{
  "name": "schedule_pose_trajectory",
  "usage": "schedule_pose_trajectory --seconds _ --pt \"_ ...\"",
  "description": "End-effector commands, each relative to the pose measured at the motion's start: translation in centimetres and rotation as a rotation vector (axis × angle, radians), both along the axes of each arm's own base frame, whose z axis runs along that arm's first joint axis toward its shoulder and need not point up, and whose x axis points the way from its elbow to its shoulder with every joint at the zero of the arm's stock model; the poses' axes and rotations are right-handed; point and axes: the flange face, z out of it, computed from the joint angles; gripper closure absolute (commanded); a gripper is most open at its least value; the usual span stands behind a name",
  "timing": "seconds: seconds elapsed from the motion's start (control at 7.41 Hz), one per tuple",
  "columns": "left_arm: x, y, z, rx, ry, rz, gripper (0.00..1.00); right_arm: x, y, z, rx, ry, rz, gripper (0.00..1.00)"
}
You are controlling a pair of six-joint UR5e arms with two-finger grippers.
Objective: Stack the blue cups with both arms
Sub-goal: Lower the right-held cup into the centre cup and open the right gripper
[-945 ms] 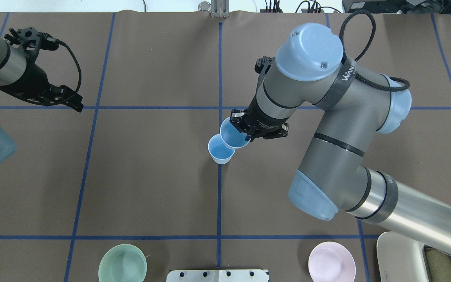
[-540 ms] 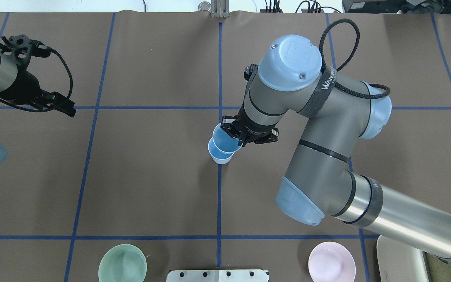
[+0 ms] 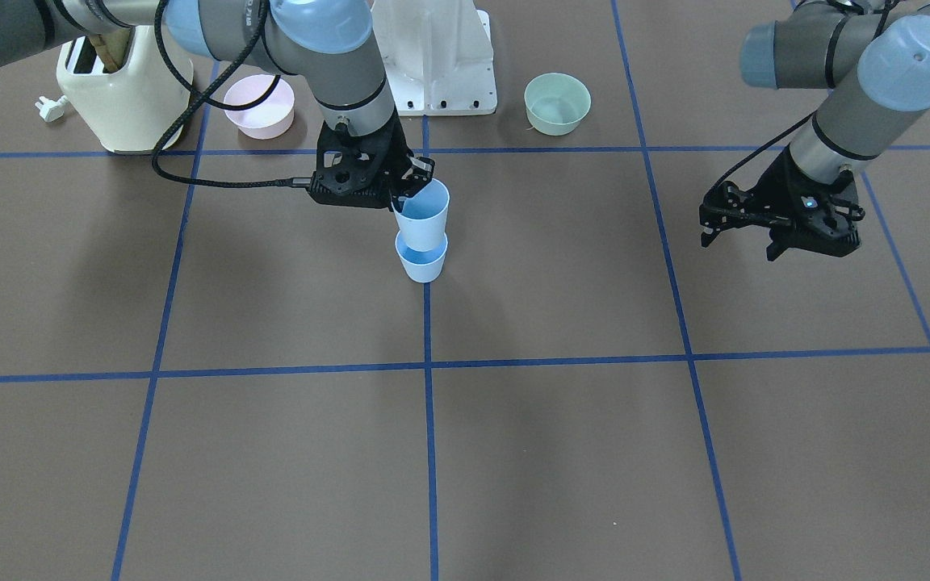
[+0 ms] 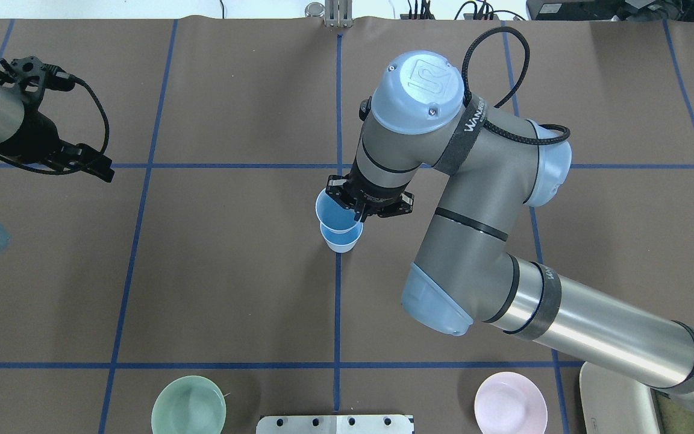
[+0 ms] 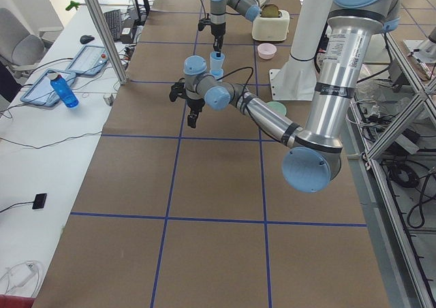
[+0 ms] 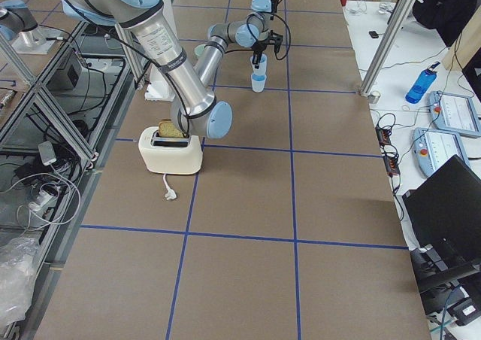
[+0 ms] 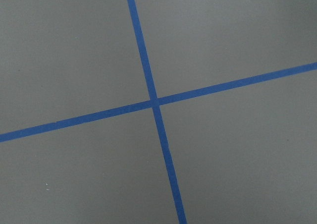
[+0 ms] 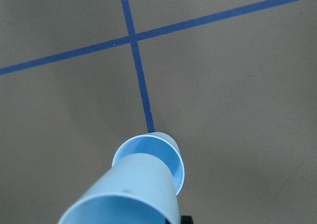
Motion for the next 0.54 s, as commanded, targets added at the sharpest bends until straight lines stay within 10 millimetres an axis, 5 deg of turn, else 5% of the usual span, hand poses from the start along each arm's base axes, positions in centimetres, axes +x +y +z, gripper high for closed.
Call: schedule_pose_trajectory --seconds 0.0,0.4 --pt "-0.03 0.05 -0.12 -0.003 0.002 -0.004 0.02 0.37 -0.82 0.4 0.007 0.007 0.003 1.0" --pt "0.06 0.06 -0.05 -0.004 0.001 -0.002 0.02 -0.48 -1.28 1.29 0.003 0.002 0.007 1.0"
